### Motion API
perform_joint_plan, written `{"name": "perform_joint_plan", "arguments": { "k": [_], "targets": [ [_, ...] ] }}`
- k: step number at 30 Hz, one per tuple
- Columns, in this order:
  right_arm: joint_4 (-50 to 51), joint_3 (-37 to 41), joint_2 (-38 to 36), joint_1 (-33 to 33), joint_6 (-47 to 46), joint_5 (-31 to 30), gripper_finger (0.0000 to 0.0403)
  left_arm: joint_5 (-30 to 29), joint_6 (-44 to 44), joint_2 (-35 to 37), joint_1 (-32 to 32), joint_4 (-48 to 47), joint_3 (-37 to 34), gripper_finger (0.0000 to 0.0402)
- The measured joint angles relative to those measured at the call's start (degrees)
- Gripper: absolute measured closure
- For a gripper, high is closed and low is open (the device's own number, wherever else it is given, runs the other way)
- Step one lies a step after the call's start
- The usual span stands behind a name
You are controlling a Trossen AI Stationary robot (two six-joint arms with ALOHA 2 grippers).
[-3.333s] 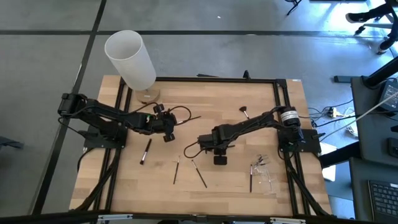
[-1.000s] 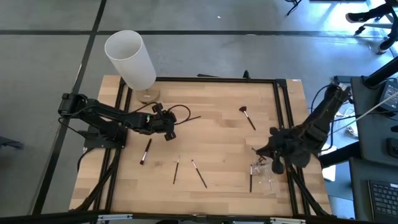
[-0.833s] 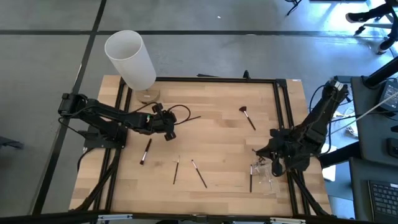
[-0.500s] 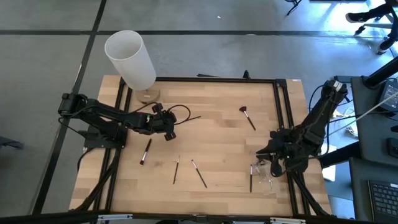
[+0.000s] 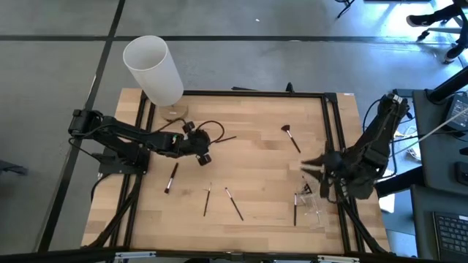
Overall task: Put items in baskets/containers
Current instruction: Put the black angled eyeshadow brush into the transparent organizer
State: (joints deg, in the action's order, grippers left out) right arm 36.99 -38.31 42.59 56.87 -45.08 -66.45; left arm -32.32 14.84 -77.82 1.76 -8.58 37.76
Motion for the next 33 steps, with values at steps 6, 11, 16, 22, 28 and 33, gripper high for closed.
{"name": "perform_joint_plan", "arguments": {
  "k": [6, 11, 16, 22, 28, 33],
  "targets": [
    [0.17, -2.72, -0.39, -10.33, -0.63, 2.71, 0.0311, 9.63, -3.32, -4.21, 0.02, 16.02, 0.02, 0.0245],
    [0.35, -1.4, 2.18, -23.53, -5.52, 16.8, 0.0319, 17.73, -5.78, -11.69, 0.02, 25.69, 0.02, 0.0245],
    [-5.14, -1.32, 7.55, -35.46, 0.83, 25.95, 0.0323, 20.67, -7.44, -18.82, -0.25, 33.12, 0.2, 0.0245],
    [-19.8, -1.33, 13.61, -45.74, 15.13, 34.7, 0.0323, 22.17, -6.71, -25.75, -2.08, 35.32, 7.19, 0.0245],
    [-32.01, -1.33, 18.06, -48.58, 24.72, 35.23, 0.0322, 25.77, 0.0, -31.12, -0.58, 32.06, 18.2, 0.0245],
    [-31.98, -1.33, 18.78, -46.92, 21.56, 34.79, 0.0322, 21.04, 1.18, -35.21, 4.84, 25.94, 24.76, 0.0245]
  ]
}}
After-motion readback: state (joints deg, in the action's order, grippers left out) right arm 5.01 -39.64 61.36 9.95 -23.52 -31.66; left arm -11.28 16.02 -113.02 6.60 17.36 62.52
